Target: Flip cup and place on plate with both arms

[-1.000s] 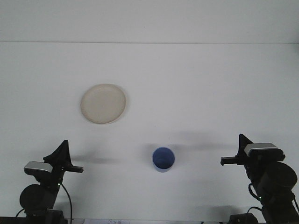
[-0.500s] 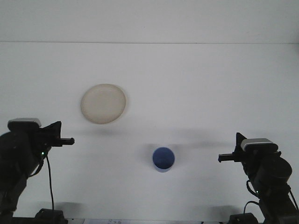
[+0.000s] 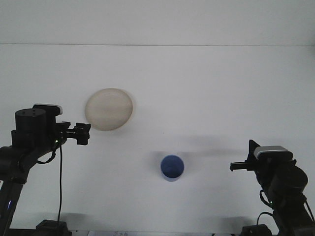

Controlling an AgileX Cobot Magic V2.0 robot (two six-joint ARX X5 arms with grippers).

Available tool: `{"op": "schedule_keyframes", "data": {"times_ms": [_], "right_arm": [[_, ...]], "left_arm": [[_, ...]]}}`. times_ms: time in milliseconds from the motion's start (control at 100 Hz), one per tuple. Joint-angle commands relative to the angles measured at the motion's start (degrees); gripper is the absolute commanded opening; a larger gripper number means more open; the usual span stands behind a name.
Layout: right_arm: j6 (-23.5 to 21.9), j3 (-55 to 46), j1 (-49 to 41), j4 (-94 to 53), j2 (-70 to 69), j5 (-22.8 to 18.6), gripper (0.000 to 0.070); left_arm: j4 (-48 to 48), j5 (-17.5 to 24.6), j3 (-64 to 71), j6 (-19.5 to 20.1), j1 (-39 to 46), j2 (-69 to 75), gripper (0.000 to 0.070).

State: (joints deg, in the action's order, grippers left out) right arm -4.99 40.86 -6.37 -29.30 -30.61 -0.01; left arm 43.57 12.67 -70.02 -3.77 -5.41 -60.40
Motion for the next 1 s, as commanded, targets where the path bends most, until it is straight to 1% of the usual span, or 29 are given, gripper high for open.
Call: {"op": "schedule_keyframes", "data": {"times_ms": [0,40,70,270,360,480,620,690,760,990], "right_arm": [[-0.8,0.3,-0.2,0.6,-0.2,0.0,0.0000],[-0.8,0.3,-0.2,0.7,-0.2,0.0,0.0000],[-0.8,0.3,-0.2,0.8,-0.2,0.0,0.0000],[-0.8,0.3,-0.2,1.4,-0.2,-0.1,0.0000],[-0.9,0.3,-0.2,1.3,-0.2,-0.2,0.0000],[-0.9,0.3,-0.2,1.3,-0.2,-0.2,0.0000],[-0.9,0.3,-0.2,1.3,-0.2,-0.2,0.0000],[-0.9,0.3,-0.2,1.4,-0.2,-0.2,0.0000],[-0.9,0.3,-0.2,1.4,-0.2,-0.2,0.0000],[-0.9,0.3,-0.2,1.4,-0.2,-0.2,0.0000]], "left_arm": [[-0.3,3.3,-0.9,0.1,-1.2,-1.1,0.0563],[-0.3,5.9,-0.9,0.3,-2.6,-1.9,0.0563],[-0.3,6.6,-0.9,0.2,-3.9,-2.8,0.0563],[-1.2,6.6,-1.0,-1.9,-16.7,-11.5,0.0563],[-2.9,6.7,-1.3,-2.0,-20.7,-15.5,0.0563],[-2.7,7.1,-4.6,-2.8,-26.1,-21.2,0.0563],[-1.8,7.1,-10.2,-2.5,-30.2,-27.2,0.0565],[-0.7,7.1,-13.2,-2.4,-32.2,-30.1,0.0585],[0.4,7.1,-15.6,-1.6,-33.9,-32.5,0.0585],[2.4,7.1,-18.5,-1.1,-39.2,-38.5,0.0585]]}}
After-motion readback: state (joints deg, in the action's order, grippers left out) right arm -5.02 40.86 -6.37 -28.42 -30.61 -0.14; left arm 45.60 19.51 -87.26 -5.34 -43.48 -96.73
